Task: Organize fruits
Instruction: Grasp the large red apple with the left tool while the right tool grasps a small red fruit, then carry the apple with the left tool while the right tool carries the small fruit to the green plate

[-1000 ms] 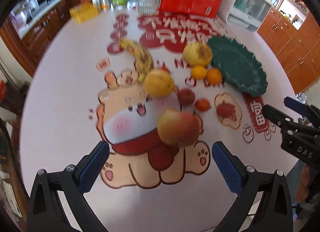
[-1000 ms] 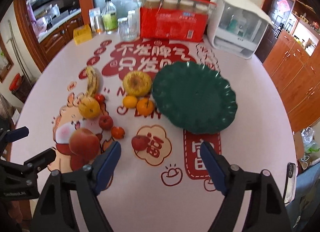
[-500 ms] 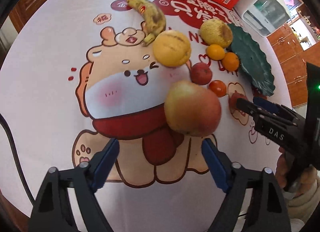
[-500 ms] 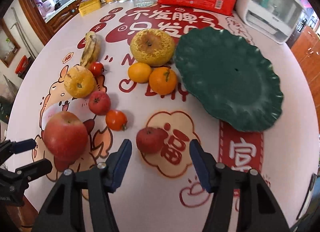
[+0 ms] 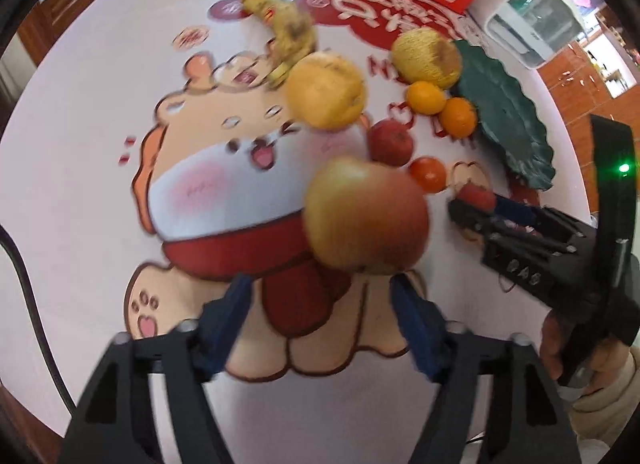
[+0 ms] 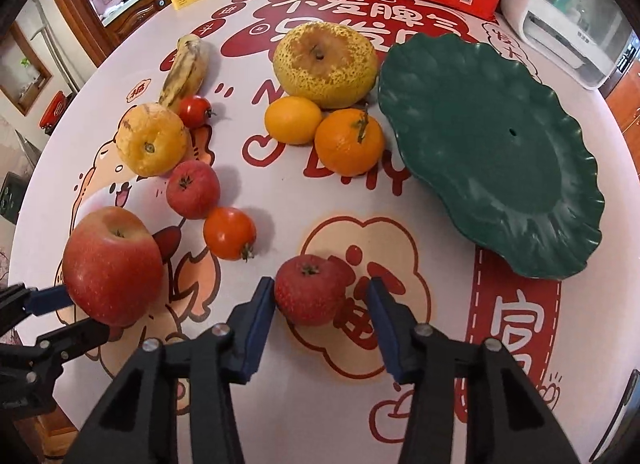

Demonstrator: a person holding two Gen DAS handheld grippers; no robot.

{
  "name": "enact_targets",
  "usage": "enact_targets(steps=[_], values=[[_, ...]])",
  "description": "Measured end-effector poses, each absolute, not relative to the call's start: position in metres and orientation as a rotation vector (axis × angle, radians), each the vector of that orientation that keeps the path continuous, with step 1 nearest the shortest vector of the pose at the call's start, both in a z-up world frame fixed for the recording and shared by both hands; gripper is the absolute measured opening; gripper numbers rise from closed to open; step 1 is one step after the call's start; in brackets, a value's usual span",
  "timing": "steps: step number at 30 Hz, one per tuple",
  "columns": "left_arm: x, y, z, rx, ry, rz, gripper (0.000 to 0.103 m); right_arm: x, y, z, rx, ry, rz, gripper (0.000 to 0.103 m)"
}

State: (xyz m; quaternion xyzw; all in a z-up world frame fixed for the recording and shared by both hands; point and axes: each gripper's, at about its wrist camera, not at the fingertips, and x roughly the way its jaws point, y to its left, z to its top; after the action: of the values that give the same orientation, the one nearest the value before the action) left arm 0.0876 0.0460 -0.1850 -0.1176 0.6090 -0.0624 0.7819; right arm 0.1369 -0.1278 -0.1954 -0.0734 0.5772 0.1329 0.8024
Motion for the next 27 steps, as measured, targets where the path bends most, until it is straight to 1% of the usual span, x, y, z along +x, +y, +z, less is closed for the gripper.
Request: enact_targets(steps=[1,8,9,11,12,13,14,18,27], values=[[0.091,0.042,-0.182,-0.251,1.304,-0.132,0.087,0.137,-0.128,-0.195,-0.159,1.233,0.286,0.047],[0.112,0.015,-0.177,-0.217,1.303,-0.148,0.087,0.142,-0.125,-0.197,-0.174,1.207,0.287,0.047],[0.115,0.011,-0.179,-0.211,1.308,-0.147,0.087,0.143,-0.125,-0.197,-0.177,1.204,0.288,0.046],[0.112,0.015,-0.181,-0.216,1.309,-0.146,0.084,0.143,-0.124,-0.196,-0.185,1.193,0.294,0.042],[0.113,0.015,-0.182,-0.215,1.312,-0.139,0.080,0.143,-0.123,-0.196,-0.193,1.188,0.295,0.039],[0.115,0.015,-0.184,-0.217,1.315,-0.130,0.072,0.143,-0.123,-0.196,-0.201,1.182,0.298,0.036],[0.115,0.016,-0.186,-0.218,1.318,-0.127,0.069,0.143,-0.123,-0.196,-0.204,1.180,0.305,0.034],[0.116,0.021,-0.188,-0.251,1.312,-0.131,0.068,0.142,-0.123,-0.196,-0.211,1.170,0.319,0.033],[0.113,0.015,-0.186,-0.210,1.284,-0.112,0.068,0.137,-0.127,-0.194,-0.199,1.139,0.330,0.033]])
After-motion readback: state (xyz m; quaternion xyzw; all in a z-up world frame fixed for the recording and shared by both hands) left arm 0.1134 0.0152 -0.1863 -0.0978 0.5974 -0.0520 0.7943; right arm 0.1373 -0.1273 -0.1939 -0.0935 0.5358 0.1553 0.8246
